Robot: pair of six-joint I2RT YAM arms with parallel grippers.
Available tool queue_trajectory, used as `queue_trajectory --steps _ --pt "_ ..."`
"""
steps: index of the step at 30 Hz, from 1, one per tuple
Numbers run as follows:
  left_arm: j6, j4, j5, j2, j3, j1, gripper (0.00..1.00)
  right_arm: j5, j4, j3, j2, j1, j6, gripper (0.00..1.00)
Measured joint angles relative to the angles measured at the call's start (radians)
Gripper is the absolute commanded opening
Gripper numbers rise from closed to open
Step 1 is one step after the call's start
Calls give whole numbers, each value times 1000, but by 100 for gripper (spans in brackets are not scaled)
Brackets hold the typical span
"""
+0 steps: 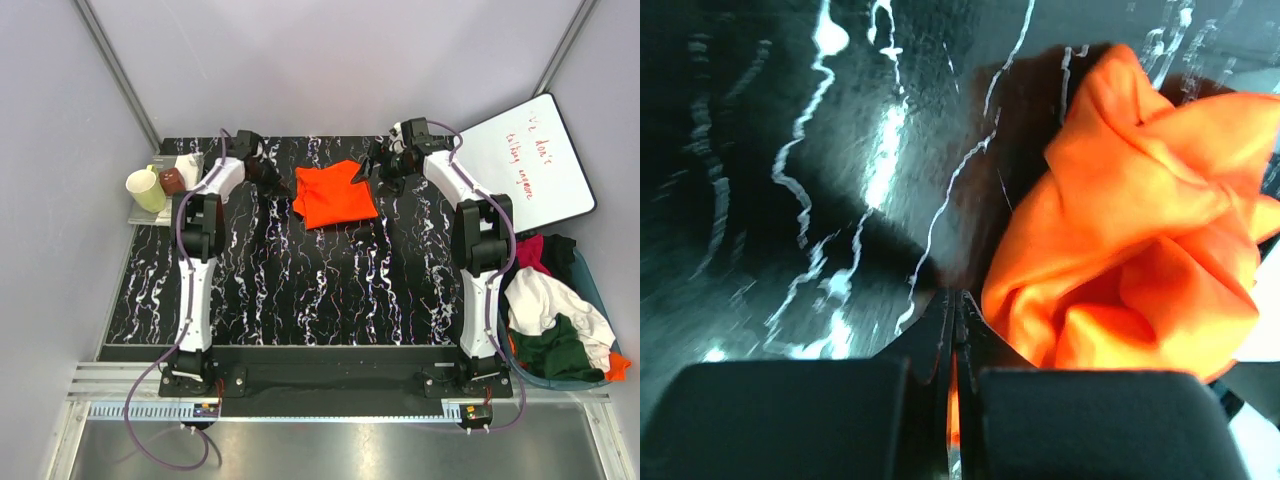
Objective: Fold and stack the t-shirts
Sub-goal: Fold the tshirt
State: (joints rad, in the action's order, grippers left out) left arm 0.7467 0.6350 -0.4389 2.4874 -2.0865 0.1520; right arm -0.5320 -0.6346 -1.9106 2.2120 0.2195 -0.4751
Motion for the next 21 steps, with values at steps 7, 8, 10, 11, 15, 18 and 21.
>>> queue_trajectory --steps 7,8,10,11,15,18,21 --pt "-18 -80 -55 -164 65 1 0 -49 -14 -177 79 0 -3 0" --pt "-10 -106 -72 -186 64 9 0 -54 -10 -190 87 0 -3 0" --pt "12 -156 -106 -214 53 30 0 -77 -15 -291 151 0 -13 0" --pt "22 -175 -121 -216 37 42 0 -87 -16 -332 180 0 -18 0" --pt "77 -228 -180 -149 -59 84 0 -130 -25 -536 337 0 -56 0" --pt "130 -269 -222 -56 -105 110 0 -151 -26 -599 417 0 -90 0" --pt "184 -287 -239 20 -76 124 0 -160 -39 -609 475 0 -120 0"
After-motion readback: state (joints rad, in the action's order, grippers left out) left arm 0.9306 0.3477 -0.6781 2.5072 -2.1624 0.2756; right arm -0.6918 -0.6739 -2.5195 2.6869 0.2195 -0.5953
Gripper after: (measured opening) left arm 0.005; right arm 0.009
